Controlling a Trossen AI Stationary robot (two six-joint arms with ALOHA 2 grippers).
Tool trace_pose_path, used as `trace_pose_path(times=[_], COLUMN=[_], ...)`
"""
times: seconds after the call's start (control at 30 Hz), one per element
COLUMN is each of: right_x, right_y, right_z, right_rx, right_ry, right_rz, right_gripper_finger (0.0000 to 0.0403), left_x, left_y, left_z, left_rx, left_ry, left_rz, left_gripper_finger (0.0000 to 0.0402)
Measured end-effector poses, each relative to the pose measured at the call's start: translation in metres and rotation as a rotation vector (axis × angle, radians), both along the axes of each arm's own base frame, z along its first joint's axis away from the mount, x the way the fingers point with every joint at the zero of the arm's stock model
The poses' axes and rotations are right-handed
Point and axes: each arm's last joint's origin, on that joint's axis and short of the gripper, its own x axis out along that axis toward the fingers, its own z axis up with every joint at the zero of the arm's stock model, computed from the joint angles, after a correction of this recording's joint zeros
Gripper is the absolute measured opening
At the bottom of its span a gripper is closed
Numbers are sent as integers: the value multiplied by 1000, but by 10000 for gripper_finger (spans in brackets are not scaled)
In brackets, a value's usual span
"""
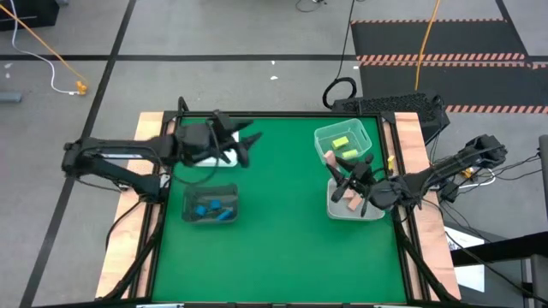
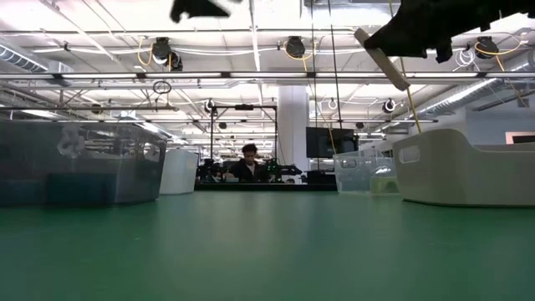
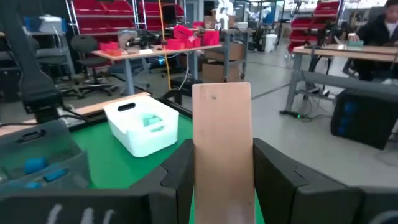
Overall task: Sort & place blocks by color
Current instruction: Put the brown block into the gray bin
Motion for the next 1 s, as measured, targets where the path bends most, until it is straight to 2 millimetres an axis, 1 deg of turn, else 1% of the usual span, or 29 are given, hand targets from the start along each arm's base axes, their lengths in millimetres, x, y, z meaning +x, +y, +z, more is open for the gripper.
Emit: trace_pose_path(times=[0.07, 0.13, 0.2, 0.27, 0.43, 0.6, 0.83, 0.9, 1.0], right_x=[2, 3, 5, 7, 12, 18, 20, 23, 28], right_y=[-4, -7, -11, -15, -30, -47, -66, -66, -60], right_z=[0, 0, -2, -7, -14, -19, -18, -13, -8], right_rx=[-11, -4, 23, 50, 70, 94, 142, 193, 320], right_ry=[16, 22, 30, 51, 82, 111, 128, 101, 65], right_rz=[8, 28, 55, 61, 9, 5, 107, 203, 427], right_gripper_finger=[115, 115, 115, 115, 116, 116, 116, 116, 116], left_x=[-14, -31, -44, -58, -82, -95, -103, -104, -104], left_y=[8, 13, 16, 18, 20, 18, 16, 17, 20], left_z=[0, -1, -2, -6, -9, -8, -8, -12, -21], left_rx=[-49, -88, -102, -108, -110, -92, -40, -38, -49], left_ry=[38, 117, 170, 265, 376, 419, 436, 447, 465], left_rz=[0, -15, -16, 2, 29, 24, 3, 6, 23], left_gripper_finger=[237, 237, 237, 237, 237, 237, 237, 237, 237])
